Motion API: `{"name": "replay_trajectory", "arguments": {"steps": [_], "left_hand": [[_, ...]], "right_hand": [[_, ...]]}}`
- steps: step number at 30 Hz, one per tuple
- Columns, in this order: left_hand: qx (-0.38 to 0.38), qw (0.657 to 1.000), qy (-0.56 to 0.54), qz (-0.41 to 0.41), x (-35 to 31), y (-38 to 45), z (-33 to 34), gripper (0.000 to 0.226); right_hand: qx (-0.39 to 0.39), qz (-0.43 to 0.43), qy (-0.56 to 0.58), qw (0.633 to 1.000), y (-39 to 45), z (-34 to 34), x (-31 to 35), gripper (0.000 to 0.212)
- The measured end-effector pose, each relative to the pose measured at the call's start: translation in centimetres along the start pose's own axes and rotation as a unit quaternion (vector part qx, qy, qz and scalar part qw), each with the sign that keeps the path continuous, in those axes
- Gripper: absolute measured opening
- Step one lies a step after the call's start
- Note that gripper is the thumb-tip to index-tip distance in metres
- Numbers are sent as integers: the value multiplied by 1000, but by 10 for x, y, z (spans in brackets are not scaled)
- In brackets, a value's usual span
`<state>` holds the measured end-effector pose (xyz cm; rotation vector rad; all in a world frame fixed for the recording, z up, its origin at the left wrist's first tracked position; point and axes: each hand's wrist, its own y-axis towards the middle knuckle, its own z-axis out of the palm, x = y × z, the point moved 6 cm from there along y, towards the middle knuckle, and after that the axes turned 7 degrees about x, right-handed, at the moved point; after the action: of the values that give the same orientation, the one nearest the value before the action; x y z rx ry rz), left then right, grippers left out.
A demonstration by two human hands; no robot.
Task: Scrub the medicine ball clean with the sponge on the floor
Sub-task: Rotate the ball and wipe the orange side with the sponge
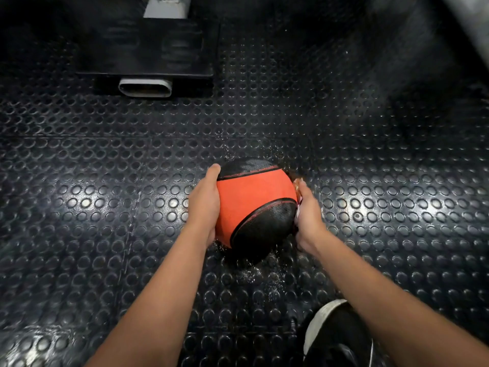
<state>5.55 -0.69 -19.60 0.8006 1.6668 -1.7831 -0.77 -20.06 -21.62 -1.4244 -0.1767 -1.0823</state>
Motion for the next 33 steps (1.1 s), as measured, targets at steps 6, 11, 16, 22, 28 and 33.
{"name": "replay_trajectory", "arguments": {"steps": [6, 11, 16, 22, 28, 33], "left_hand": [[49, 993, 59, -93, -13, 0, 1, 52], [67, 988, 96, -106, -9, -5, -17, 69], [-84, 978, 164, 95, -3, -28, -9, 90], [-133, 967, 146, 159, -8, -42, -2, 82], [-104, 980, 115, 124, -15, -26, -8, 51], [-67, 994, 81, 39, -12, -3, -28, 65]], "right_hand": [[5, 56, -18, 998, -2, 3, -1, 61], [-32, 91, -57, 994, -19, -14, -38, 57], [-92, -40, -69, 993, -31, -2, -39, 54], [-87, -265, -159, 947, -46, 10, -4, 36], [-11, -55, 6, 998, -3, 6, -20, 42], [-27, -89, -8, 996, -6, 19, -10, 50]]}}
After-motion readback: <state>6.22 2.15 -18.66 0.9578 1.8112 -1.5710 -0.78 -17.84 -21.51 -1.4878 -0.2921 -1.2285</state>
